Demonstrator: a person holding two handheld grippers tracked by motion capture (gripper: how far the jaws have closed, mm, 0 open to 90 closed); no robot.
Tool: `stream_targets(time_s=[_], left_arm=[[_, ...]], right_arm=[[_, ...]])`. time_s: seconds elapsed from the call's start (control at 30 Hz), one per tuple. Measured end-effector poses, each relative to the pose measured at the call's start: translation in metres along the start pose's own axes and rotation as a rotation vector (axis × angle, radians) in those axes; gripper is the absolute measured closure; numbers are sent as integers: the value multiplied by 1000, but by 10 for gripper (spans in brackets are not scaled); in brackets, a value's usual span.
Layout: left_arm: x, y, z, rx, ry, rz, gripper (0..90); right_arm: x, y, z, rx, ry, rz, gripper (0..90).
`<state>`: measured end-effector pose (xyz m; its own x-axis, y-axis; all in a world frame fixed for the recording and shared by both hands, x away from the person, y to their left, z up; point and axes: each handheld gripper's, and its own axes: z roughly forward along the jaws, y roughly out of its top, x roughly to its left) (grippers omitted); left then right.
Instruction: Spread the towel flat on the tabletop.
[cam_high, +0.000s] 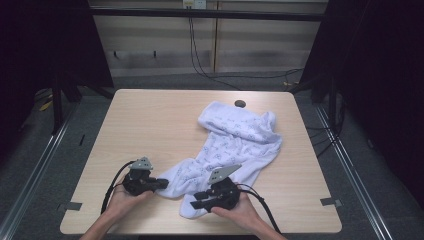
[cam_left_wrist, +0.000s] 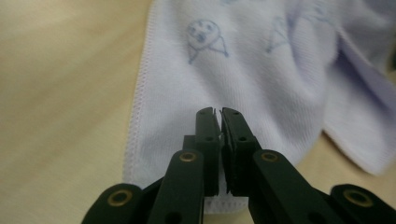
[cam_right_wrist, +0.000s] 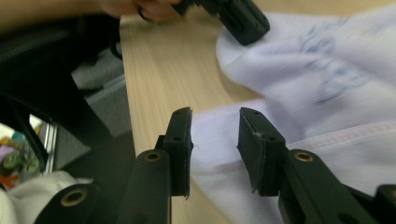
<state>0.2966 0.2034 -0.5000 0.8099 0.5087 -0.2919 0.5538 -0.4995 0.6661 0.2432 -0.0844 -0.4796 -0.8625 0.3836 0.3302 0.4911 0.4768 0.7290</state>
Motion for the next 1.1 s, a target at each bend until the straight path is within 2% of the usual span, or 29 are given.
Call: stream_targets(time_s=[0.03,0.07,0.1,0.13,0.17,0.2,0.27,0.33,0.37,0.43,0.47,0.5,0.57,0.6,0.63,0.7,0.8,0.83,0.87,0.93,0.97,1.03,1.1], left_arm=[[-6,-3,-1,8,-8,10,859],[-13,-6,-3,16,-16,28,856],[-23,-9,-7,0,6,79,825],[-28,-9,-10,-21,-28,97,798],[-30,-9,-13,-47,-44,101,792],[-30,-8,-15,-62,-35,96,784],[-22,-5,-16,-88,-23,60,763],[-12,-4,-18,-107,-6,24,749],[-6,-4,-18,-121,14,-5,739],[2,-3,-18,-126,40,-36,718],[5,-3,-19,-128,54,-42,715],[7,-3,-19,-131,68,-49,708],[10,-4,-19,-127,98,-52,693],[9,-5,-20,-142,131,-35,678],[8,-5,-21,-151,140,-25,652],[6,-5,-19,-139,129,-18,636],[4,-5,-13,-99,150,1,607],[4,-5,-12,-97,145,3,603],[4,-4,-11,-96,137,4,598],[3,-4,-9,-85,140,14,599],[3,-4,-7,-77,125,23,602],[1,-4,-4,-60,130,61,630],[-1,-1,-3,-48,121,75,698]], right_arm=[[2,-2,4,13,-8,-12,634],[3,-4,7,12,10,-6,630],[4,-6,10,15,20,-6,620],[6,-9,14,34,13,-22,605],[8,-11,18,48,10,-39,589],[9,-12,21,54,10,-48,580],[11,-12,28,73,-1,-60,568],[11,-12,31,53,1,-69,555],[12,-13,31,50,-4,-90,555],[11,-17,31,27,2,-126,565],[9,-18,30,19,15,-118,595],[8,-18,29,26,7,-124,637],[10,-20,26,35,-14,-163,676],[12,-21,23,50,-22,-164,716],[13,-23,20,56,-37,-174,744],[12,-26,14,70,-48,-173,837],[11,-31,6,76,-56,-151,874],[11,-32,2,88,-52,-123,878],[11,-33,-3,78,-49,-119,879],[6,-31,-20,15,-35,-72,880],[3,-29,-32,-23,-48,-53,880],[-7,-28,-55,-85,-102,-31,880],[-21,-29,-77,-140,-150,8,880]])
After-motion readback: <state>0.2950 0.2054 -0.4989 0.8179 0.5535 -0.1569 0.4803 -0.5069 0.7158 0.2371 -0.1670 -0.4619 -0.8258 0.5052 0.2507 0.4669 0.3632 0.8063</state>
